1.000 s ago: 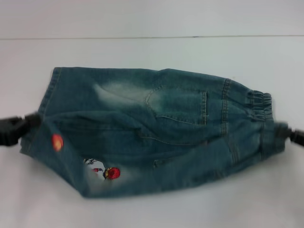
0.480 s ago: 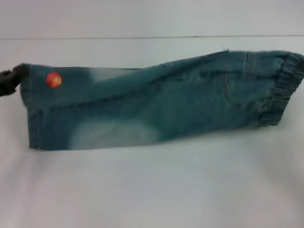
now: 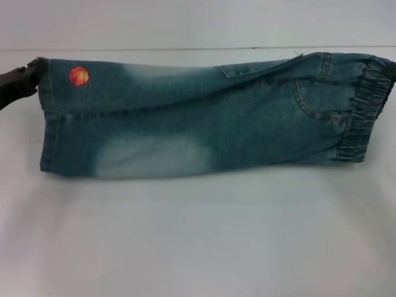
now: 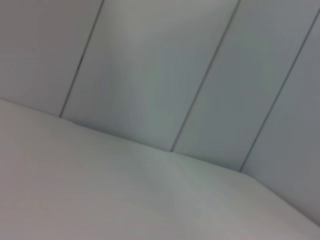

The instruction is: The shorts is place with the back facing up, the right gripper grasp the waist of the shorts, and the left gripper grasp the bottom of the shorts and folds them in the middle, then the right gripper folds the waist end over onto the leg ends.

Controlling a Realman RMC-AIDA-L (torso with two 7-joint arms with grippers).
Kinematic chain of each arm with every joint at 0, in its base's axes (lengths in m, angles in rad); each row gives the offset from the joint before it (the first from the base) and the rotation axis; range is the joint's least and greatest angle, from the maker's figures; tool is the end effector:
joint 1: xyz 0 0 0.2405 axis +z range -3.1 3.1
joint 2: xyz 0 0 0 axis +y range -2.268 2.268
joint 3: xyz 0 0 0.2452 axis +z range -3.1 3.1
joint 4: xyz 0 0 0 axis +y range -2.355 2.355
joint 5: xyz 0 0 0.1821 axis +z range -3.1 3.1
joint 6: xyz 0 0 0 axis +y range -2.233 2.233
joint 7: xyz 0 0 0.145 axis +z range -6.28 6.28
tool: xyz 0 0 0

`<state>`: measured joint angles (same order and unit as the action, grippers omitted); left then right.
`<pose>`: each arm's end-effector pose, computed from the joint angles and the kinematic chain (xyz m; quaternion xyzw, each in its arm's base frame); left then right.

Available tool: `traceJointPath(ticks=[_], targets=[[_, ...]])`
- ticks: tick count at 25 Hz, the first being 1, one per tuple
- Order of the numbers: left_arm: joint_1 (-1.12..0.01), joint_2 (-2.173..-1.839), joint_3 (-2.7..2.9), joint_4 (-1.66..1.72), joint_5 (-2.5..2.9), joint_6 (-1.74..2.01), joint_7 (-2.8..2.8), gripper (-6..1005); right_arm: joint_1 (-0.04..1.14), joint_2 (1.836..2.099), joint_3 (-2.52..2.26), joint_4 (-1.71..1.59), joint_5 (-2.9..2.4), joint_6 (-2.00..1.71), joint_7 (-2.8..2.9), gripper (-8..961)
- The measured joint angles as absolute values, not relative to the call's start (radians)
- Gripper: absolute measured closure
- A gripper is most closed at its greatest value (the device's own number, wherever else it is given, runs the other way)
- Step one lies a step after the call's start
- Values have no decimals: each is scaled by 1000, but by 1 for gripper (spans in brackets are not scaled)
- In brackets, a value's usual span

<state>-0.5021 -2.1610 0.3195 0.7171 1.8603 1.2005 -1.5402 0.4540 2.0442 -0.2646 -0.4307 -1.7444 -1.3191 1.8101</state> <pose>-0.2858 0.3420 0.0564 -0.7513 -0.4025 -0.3475 0.3909 0.3088 0.3194 0.0608 -0.6265 0.5538 0.4722 0.2790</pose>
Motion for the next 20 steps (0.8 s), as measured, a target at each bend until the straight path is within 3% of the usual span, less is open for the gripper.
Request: traceJointPath(ticks=[17, 20], targets=[[-545, -2162, 394, 654, 1861, 1013, -1523, 939, 485, 2053, -273, -397, -1748, -1206, 1777, 874], [-554, -2162, 395, 640, 1861, 999, -1488, 929, 491, 2063, -272, -397, -1745, -1181, 1742, 871]])
